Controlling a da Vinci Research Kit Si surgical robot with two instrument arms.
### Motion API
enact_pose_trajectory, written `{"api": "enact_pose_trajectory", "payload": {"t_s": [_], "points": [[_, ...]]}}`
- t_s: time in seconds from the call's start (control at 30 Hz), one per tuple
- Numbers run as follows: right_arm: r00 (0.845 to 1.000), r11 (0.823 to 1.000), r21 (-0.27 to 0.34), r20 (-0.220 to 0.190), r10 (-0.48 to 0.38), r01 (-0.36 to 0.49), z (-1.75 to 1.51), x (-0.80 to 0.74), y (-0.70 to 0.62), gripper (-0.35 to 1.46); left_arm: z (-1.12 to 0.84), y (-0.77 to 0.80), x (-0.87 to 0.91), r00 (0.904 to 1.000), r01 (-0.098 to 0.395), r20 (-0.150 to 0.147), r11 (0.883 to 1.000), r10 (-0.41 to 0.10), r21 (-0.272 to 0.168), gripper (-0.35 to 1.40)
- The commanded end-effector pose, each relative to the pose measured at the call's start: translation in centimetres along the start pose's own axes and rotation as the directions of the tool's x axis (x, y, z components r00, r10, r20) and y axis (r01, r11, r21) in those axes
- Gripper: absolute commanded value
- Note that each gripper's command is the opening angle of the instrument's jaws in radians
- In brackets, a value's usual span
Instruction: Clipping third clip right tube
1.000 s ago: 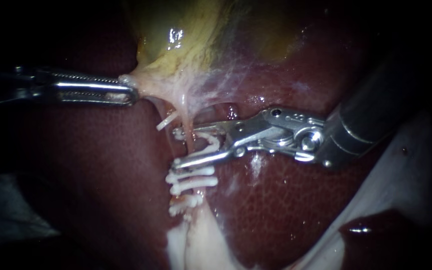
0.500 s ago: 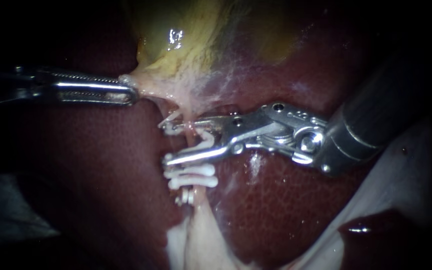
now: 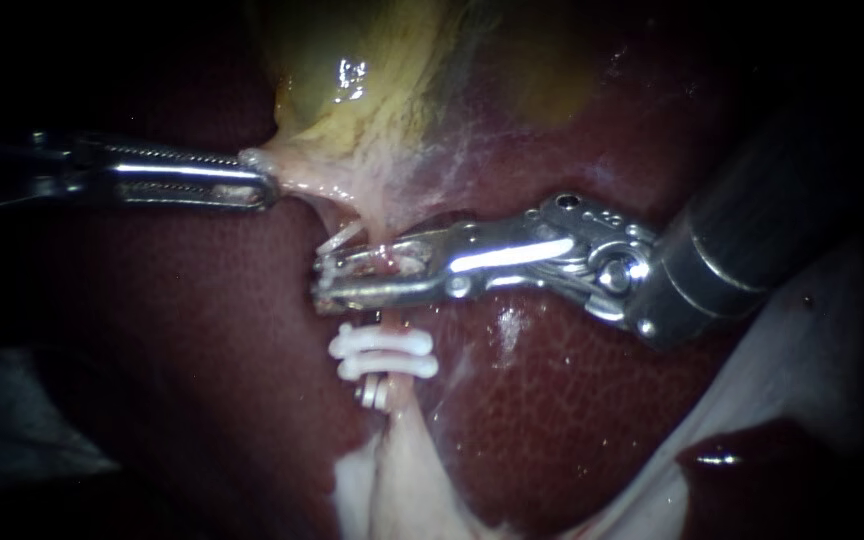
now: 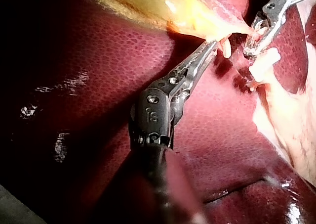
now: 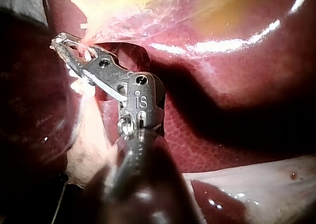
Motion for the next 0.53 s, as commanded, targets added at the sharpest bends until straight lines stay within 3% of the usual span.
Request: {"api": "enact_pose_trajectory", "payload": {"t_s": [0.03,0.53], "points": [[1.0,1.0,0.0,0.0,0.015,-0.015,-0.03,-0.01,0.01,-0.35,0.0,0.0,0.0,1.0,0.0,0.0,1.0,0.0,0.0,-0.35],[1.0,1.0,0.0,0.001,0.02,-0.02,-0.03,-0.02,0.01,-0.35,0.01,0.0,0.0,1.0,0.0,0.0,1.0,0.0,0.0,-0.35]]}}
